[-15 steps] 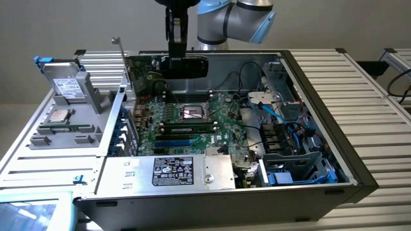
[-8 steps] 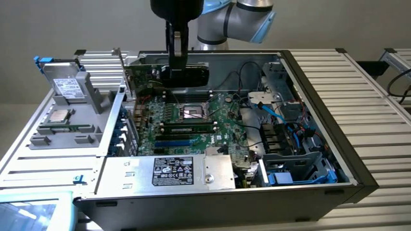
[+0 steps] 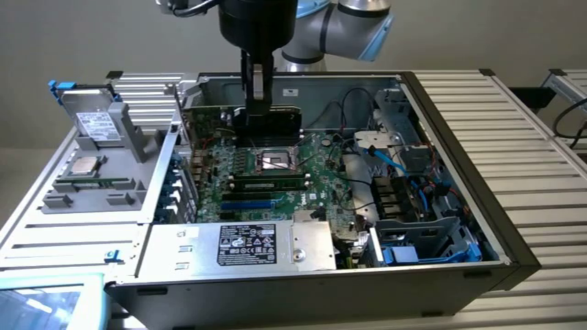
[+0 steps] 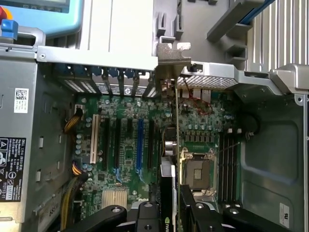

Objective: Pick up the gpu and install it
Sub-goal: 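Insert the gpu into the slot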

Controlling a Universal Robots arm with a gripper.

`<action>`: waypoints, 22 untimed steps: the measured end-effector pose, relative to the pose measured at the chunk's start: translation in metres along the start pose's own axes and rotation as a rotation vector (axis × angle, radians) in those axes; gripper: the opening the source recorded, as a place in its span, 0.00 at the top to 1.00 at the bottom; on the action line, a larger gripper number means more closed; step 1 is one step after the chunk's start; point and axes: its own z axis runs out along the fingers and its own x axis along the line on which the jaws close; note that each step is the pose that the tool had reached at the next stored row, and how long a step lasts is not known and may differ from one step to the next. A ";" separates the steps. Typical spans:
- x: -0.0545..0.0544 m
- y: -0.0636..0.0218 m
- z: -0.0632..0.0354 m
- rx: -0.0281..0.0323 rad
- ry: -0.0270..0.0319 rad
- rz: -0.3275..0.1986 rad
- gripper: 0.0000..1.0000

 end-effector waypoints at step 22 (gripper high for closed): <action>0.002 -0.0112 0.0093 -0.0021 0.1081 0.070 0.72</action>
